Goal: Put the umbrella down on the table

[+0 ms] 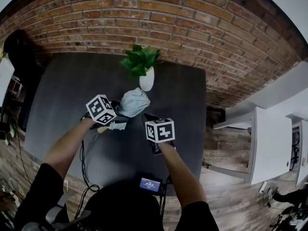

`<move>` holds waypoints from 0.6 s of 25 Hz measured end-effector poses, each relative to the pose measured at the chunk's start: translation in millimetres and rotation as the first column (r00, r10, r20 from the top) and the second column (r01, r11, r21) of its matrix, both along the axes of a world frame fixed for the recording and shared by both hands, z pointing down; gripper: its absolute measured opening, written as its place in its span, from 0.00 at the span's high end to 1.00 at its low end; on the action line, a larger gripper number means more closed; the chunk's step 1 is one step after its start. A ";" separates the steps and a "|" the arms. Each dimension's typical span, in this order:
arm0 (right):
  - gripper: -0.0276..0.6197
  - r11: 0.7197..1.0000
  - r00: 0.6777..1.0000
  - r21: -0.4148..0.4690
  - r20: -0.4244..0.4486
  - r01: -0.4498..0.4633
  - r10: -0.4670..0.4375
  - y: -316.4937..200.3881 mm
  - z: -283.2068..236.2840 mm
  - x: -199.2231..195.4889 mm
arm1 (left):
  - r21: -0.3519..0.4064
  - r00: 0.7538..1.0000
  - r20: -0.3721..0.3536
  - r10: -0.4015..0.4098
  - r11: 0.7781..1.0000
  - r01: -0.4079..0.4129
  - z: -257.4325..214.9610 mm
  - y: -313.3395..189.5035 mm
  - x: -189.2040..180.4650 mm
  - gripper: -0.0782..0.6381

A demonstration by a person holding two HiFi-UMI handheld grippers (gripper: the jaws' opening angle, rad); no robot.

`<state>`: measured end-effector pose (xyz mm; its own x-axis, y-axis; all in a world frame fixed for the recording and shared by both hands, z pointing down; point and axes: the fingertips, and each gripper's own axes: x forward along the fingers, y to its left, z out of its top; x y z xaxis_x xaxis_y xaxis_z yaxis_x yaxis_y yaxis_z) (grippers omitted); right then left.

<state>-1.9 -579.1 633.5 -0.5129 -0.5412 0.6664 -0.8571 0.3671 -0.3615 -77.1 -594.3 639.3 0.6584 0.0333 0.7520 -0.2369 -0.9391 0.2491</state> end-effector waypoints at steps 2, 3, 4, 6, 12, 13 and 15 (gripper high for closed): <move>0.95 1.000 1.000 -0.012 -0.001 -0.022 0.022 -5.3 8.5 2.9 | -0.004 0.999 0.036 0.001 1.000 -0.001 19.5 -4.6 1.6 0.48; 0.95 0.999 1.000 -0.018 -0.002 -0.028 0.028 -7.7 12.6 3.5 | -0.004 0.999 0.053 0.002 1.000 -0.002 27.8 -6.6 2.0 0.48; 0.95 0.999 1.000 -0.022 -0.004 -0.031 0.031 -10.2 16.5 4.0 | 0.001 0.998 0.069 0.006 1.000 -0.006 35.0 -8.5 2.3 0.48; 0.95 0.999 0.999 -0.029 -0.012 -0.035 0.035 -15.1 22.7 5.3 | 0.013 0.995 0.098 0.017 1.000 -0.019 46.2 -12.2 2.9 0.48; 0.95 0.998 0.999 -0.056 -0.040 -0.039 0.037 -24.4 41.6 7.7 | 0.021 0.988 0.150 0.039 0.999 -0.043 66.3 -23.0 4.0 0.48; 0.95 0.997 0.998 -0.060 -0.040 -0.040 0.038 -24.6 43.9 7.9 | 0.015 0.987 0.154 0.041 0.999 -0.044 68.2 -23.6 4.4 0.48; 0.95 0.997 0.999 -0.066 -0.039 -0.040 0.038 -24.4 47.3 7.5 | 0.002 0.987 0.156 0.050 0.999 -0.050 71.2 -23.8 5.5 0.48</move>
<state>5.6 -603.5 680.7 -0.4660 -0.5136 0.7205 -0.8838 0.3092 -0.3512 -71.6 -618.0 710.5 0.5307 0.0588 0.8455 -0.2251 -0.9520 0.2075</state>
